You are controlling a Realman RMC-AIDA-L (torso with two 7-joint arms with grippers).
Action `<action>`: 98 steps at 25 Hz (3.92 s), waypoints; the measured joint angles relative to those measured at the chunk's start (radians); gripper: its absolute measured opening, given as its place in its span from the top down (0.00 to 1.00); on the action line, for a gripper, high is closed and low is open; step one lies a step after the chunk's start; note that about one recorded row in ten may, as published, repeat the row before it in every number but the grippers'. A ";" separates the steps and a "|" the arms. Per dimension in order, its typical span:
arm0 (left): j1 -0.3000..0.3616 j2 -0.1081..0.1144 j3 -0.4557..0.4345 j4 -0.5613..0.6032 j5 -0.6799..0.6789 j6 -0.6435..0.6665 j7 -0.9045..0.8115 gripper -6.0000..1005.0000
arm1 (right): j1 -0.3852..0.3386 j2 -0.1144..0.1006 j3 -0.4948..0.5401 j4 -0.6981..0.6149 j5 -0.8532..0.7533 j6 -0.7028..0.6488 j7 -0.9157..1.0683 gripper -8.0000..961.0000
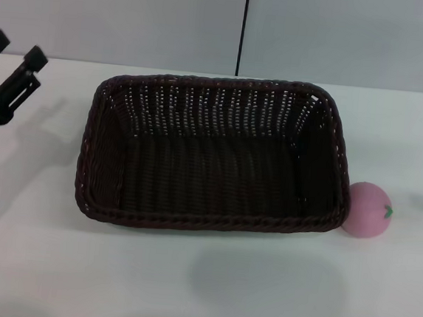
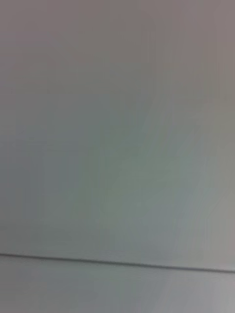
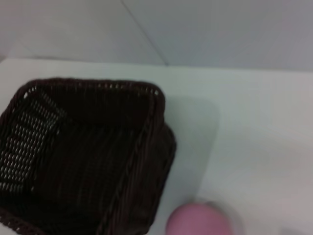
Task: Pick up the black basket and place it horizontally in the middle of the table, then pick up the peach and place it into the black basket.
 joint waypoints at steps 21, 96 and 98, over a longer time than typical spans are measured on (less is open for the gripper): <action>-0.016 0.002 -0.014 -0.057 -0.013 0.009 -0.005 0.31 | 0.122 0.008 -0.217 0.421 -0.050 0.315 0.010 0.42; -0.015 0.006 -0.294 -0.292 -0.021 0.176 0.169 0.31 | -0.149 0.109 -0.175 1.277 1.613 0.294 -1.709 0.23; -0.019 0.005 -0.309 -0.311 -0.021 0.189 0.175 0.31 | -0.143 0.111 -0.170 1.315 1.634 0.307 -1.766 0.23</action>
